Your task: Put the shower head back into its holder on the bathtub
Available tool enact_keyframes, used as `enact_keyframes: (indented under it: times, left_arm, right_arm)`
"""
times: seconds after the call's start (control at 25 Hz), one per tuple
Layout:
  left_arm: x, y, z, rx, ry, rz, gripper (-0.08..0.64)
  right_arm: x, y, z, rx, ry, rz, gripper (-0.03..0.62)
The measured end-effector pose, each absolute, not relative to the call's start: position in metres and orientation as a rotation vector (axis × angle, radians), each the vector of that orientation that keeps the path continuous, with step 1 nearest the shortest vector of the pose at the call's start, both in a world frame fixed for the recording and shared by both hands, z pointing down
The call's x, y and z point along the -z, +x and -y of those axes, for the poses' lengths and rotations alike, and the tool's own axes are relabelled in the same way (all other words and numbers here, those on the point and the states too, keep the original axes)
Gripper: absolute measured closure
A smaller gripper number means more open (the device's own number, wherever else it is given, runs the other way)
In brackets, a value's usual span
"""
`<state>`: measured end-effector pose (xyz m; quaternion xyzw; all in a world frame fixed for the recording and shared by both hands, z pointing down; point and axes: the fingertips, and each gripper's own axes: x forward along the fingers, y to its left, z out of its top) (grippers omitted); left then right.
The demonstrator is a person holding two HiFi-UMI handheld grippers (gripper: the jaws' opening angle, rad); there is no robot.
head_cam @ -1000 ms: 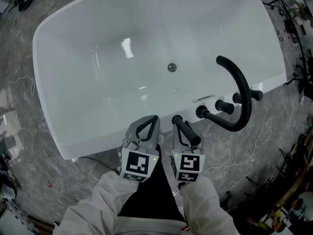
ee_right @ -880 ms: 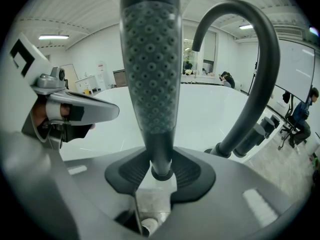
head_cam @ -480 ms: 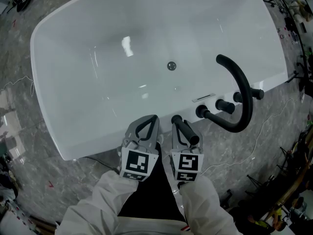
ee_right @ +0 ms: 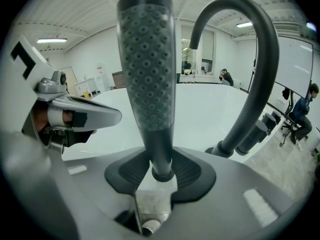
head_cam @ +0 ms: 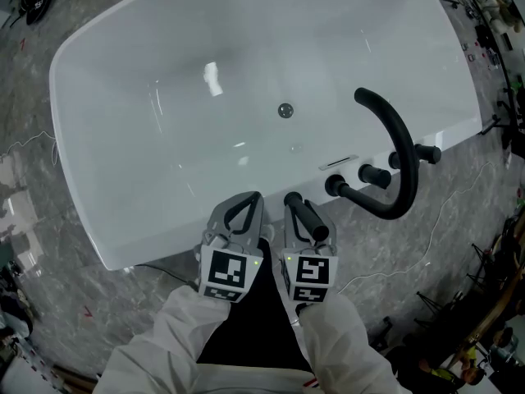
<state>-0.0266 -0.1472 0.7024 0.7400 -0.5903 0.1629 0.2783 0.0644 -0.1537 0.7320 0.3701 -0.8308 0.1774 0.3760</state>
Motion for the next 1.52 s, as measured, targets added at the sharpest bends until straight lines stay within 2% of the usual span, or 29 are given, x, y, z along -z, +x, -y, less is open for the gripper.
enact_keyframes:
  times: [0.32, 0.64, 0.96, 1.52]
  left_arm:
    - [-0.698, -0.020, 0.141, -0.449, 1.983, 1.596, 0.560]
    - [-0.686, -0.008, 0.133, -0.468, 1.992, 1.612, 0.560]
    - [-0.667, -0.010, 0.129, -0.504, 2.020, 1.622, 0.560]
    - [-0.560, -0.010, 0.123, -0.493, 2.075, 1.635, 0.560]
  right_arm:
    - [-0.736, 0.066, 0.146, -0.506, 0.924, 2.127, 0.428]
    - [-0.728, 0.083, 0.135, -0.533, 0.922, 2.126, 0.431]
    - [-0.703, 0.101, 0.127, -0.551, 0.972, 2.155, 0.493]
    - [-0.563, 0.117, 0.148, -0.552, 1.084, 2.271, 0.531]
